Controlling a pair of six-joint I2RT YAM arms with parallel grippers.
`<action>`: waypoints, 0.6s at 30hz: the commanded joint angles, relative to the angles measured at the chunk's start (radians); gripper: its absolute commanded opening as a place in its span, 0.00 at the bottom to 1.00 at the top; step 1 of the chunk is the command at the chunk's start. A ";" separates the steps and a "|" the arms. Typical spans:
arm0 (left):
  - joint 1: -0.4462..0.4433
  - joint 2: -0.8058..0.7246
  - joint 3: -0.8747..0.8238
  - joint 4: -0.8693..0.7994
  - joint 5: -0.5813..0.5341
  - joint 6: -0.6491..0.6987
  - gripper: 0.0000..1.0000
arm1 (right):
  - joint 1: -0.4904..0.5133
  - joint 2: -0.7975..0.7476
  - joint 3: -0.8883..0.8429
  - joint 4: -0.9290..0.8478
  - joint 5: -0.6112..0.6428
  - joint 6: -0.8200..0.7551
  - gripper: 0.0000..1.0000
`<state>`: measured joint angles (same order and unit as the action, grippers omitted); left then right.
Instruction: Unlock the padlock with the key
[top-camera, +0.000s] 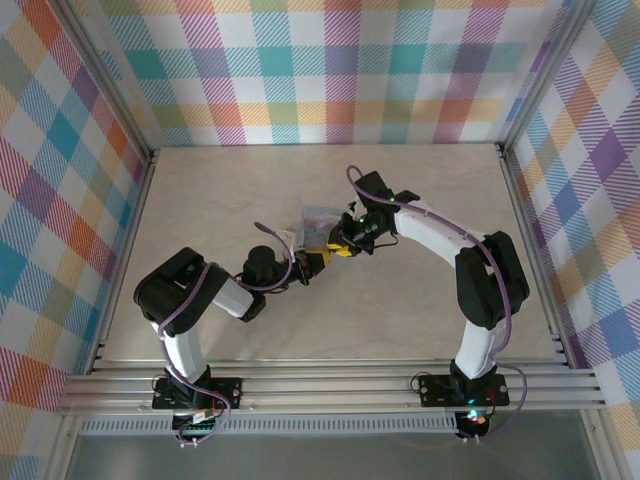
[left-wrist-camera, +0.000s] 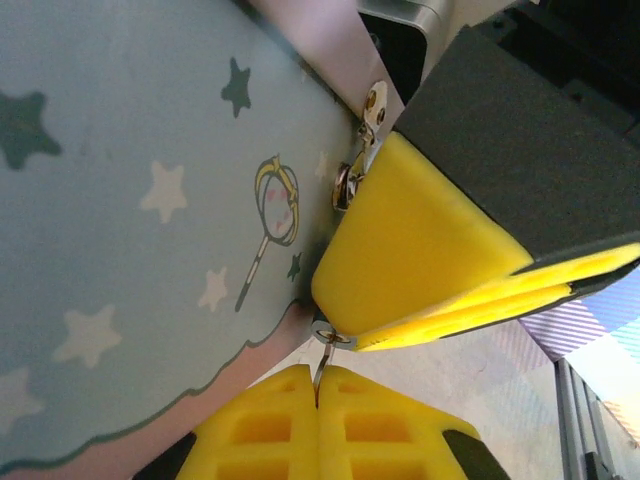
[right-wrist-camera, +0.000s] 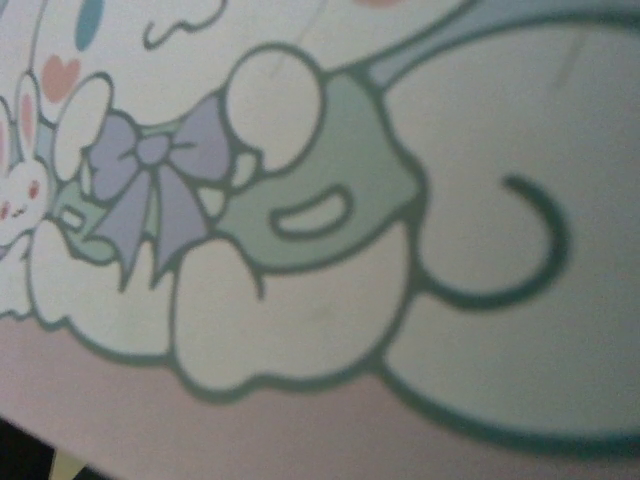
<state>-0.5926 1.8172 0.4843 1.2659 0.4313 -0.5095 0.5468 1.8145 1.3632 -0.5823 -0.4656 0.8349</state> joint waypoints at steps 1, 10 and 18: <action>-0.005 -0.004 0.042 0.081 -0.015 -0.037 0.00 | 0.016 -0.030 -0.026 0.030 -0.029 0.004 0.00; -0.033 0.056 0.021 0.086 -0.017 -0.054 0.00 | 0.022 -0.053 -0.154 0.173 0.031 0.054 0.34; -0.105 0.148 -0.031 0.090 -0.072 -0.011 0.00 | 0.033 -0.056 -0.300 0.341 0.078 0.131 0.36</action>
<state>-0.6613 1.9453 0.4702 1.2800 0.3767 -0.5564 0.5694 1.7626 1.0912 -0.2989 -0.3859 0.9081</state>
